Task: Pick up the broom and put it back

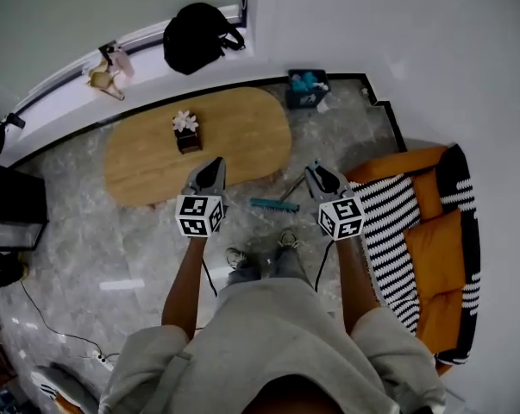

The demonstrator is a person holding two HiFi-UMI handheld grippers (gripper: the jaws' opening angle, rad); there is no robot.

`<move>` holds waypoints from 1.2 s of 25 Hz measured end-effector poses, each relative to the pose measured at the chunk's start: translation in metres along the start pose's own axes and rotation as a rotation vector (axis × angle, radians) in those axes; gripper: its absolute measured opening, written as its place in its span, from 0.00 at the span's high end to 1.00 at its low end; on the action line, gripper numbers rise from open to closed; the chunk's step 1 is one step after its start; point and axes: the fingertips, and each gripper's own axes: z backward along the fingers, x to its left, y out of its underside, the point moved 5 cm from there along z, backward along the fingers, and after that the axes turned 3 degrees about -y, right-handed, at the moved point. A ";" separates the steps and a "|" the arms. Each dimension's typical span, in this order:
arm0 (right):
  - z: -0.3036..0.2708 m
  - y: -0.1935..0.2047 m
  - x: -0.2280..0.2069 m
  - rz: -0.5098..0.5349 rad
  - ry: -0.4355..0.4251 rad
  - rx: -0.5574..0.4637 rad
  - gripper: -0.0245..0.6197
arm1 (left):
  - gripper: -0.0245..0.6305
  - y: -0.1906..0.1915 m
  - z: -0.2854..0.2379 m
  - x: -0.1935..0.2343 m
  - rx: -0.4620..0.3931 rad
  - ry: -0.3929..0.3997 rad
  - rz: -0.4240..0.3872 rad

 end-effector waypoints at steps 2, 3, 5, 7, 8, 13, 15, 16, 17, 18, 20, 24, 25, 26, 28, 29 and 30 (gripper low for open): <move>0.000 0.004 -0.010 -0.008 -0.021 0.006 0.83 | 0.96 -0.002 -0.006 -0.006 0.003 -0.019 0.002; 0.000 0.007 -0.014 -0.012 -0.034 0.009 0.83 | 0.96 -0.002 -0.008 -0.009 0.005 -0.029 0.004; -0.002 0.011 -0.023 -0.022 -0.065 0.012 0.83 | 0.96 0.000 -0.014 -0.017 0.015 -0.050 0.005; -0.004 0.014 -0.034 -0.035 -0.100 0.010 0.83 | 0.96 0.002 -0.020 -0.027 0.024 -0.075 0.006; -0.006 0.016 -0.039 -0.042 -0.118 0.009 0.83 | 0.96 0.003 -0.022 -0.032 0.027 -0.088 0.009; -0.019 0.023 -0.060 -0.053 -0.226 0.019 0.83 | 0.96 0.007 -0.035 -0.054 0.032 -0.159 0.025; -0.028 0.026 -0.062 -0.050 -0.268 0.026 0.83 | 0.96 0.009 -0.036 -0.057 0.033 -0.192 0.029; -0.031 0.028 -0.063 -0.048 -0.288 0.031 0.83 | 0.96 0.011 -0.035 -0.059 0.036 -0.208 0.031; -0.035 0.031 -0.063 -0.045 -0.308 0.037 0.83 | 0.96 0.013 -0.035 -0.061 0.039 -0.223 0.034; -0.038 0.034 -0.063 -0.041 -0.327 0.044 0.83 | 0.96 0.016 -0.034 -0.063 0.041 -0.237 0.039; -0.045 0.040 -0.062 -0.033 -0.359 0.058 0.83 | 0.96 0.022 -0.031 -0.065 0.045 -0.260 0.048; -0.056 0.054 -0.062 -0.038 -0.396 0.089 0.83 | 0.96 0.040 -0.025 -0.066 0.074 -0.278 0.069; -0.059 0.058 -0.062 -0.040 -0.401 0.097 0.83 | 0.96 0.046 -0.024 -0.066 0.083 -0.278 0.076; -0.062 0.062 -0.063 -0.040 -0.406 0.106 0.83 | 0.96 0.051 -0.024 -0.065 0.091 -0.276 0.083; -0.069 0.072 -0.061 -0.044 -0.420 0.127 0.83 | 0.96 0.063 -0.026 -0.062 0.108 -0.272 0.096; -0.072 0.078 -0.061 -0.046 -0.427 0.138 0.83 | 0.96 0.068 -0.027 -0.060 0.117 -0.269 0.101; -0.076 0.083 -0.060 -0.046 -0.432 0.148 0.82 | 0.96 0.074 -0.030 -0.057 0.124 -0.264 0.104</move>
